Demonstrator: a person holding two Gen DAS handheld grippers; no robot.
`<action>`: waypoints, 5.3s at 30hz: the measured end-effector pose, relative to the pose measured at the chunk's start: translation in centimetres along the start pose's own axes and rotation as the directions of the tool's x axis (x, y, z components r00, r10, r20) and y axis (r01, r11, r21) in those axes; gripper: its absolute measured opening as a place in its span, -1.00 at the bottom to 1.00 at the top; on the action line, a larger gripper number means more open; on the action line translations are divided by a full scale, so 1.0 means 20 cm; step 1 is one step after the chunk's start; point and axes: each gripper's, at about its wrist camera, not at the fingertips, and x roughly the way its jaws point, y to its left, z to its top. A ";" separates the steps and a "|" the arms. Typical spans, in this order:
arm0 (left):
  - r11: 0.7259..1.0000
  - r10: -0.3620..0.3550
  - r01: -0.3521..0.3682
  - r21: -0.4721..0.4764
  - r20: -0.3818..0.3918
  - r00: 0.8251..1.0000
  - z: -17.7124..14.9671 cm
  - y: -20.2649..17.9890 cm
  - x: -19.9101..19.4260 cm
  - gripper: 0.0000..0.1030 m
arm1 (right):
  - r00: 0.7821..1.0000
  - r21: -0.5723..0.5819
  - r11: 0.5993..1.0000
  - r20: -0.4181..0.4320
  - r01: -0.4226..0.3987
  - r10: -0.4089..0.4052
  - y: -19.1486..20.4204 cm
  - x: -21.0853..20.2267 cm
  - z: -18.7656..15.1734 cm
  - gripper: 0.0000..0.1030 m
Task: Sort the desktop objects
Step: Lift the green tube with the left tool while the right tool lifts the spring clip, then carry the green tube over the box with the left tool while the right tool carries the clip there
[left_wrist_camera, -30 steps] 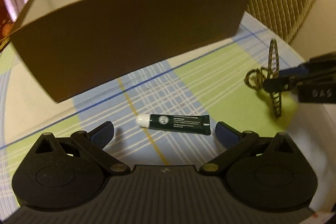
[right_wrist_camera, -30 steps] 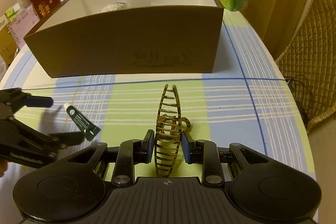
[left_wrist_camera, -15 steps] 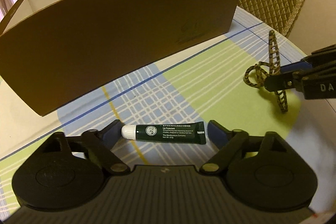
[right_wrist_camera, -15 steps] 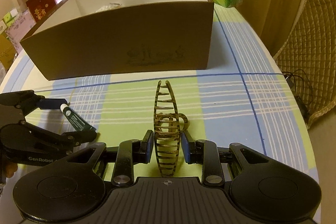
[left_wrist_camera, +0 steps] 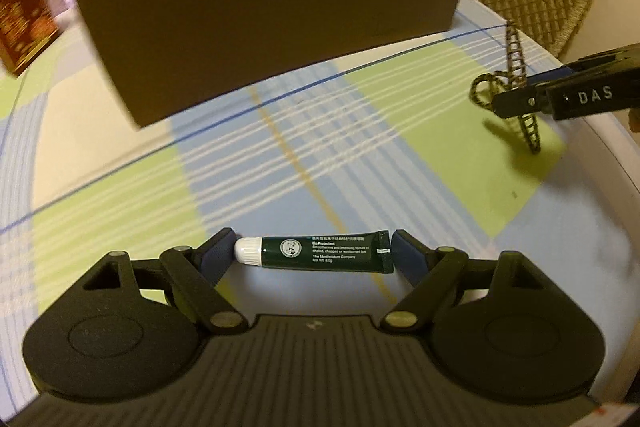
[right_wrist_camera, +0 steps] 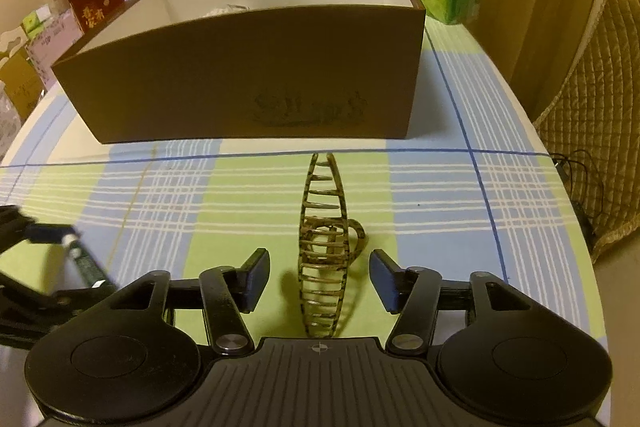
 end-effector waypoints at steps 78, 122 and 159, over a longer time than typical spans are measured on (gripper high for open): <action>0.997 0.061 -0.058 -0.053 0.053 0.997 -0.20 -0.28 -0.28 0.57 | 0.997 -0.212 0.975 -0.037 -0.070 0.064 0.15 -0.20 -0.26 -0.53; 0.997 -0.017 0.036 -0.062 0.285 0.958 0.42 0.12 -0.52 0.57 | 0.957 -0.045 0.956 0.025 -0.288 0.290 0.16 -0.28 0.27 -0.53; 0.988 -0.099 0.083 0.127 0.131 0.986 1.11 0.44 0.13 0.57 | 0.957 -0.130 0.949 -0.089 -0.287 0.277 0.13 0.42 0.95 -0.53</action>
